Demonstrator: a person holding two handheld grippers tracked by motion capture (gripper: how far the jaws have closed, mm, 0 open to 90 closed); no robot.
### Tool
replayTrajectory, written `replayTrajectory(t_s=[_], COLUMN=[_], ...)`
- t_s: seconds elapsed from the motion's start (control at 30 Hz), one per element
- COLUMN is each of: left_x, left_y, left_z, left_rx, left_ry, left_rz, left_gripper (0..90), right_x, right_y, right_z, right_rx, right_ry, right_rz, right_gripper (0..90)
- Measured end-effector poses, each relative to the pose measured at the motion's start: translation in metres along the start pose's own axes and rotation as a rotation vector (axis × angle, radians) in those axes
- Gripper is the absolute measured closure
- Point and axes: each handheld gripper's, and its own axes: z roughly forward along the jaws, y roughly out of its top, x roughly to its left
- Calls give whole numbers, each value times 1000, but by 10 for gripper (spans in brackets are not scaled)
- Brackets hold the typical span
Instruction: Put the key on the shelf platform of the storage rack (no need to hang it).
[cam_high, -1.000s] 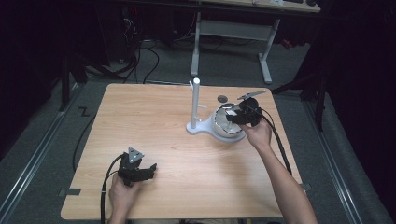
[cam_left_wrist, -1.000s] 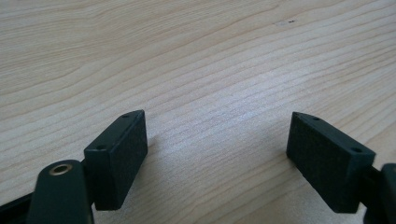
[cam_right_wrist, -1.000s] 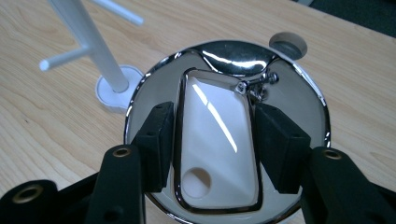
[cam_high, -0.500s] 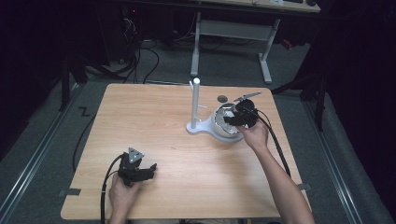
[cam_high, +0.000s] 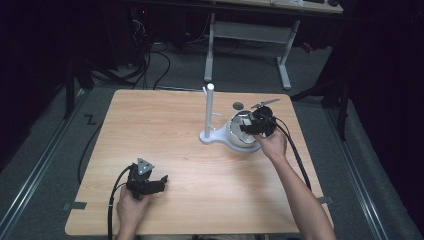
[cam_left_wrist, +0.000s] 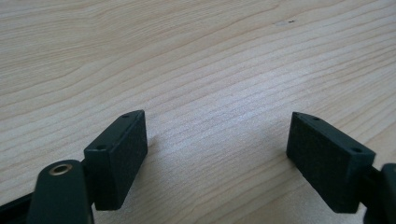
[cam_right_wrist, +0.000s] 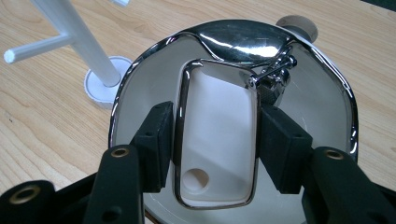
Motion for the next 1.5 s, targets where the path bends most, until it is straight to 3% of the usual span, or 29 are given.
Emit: replayTrajectory(t_s=[0.27, 0.7, 1.1, 1.5], left_x=[0, 0, 0, 0], left_y=[0, 0, 0, 0], left_z=[0, 0, 0, 0], left_rx=[0, 0, 0, 0], left_ry=[0, 0, 0, 0], left_rz=[0, 0, 0, 0], left_gripper=[209, 208, 209, 209], right_x=[-1, -5, -7, -16], right_y=[-1, -6, -12, -27], right_z=[4, 2, -24, -51], right_rx=[29, 17, -66, -101], right_ry=[-8, -12, 2, -1], right_rz=[4, 21, 23, 50], right_gripper=[444, 412, 441, 490])
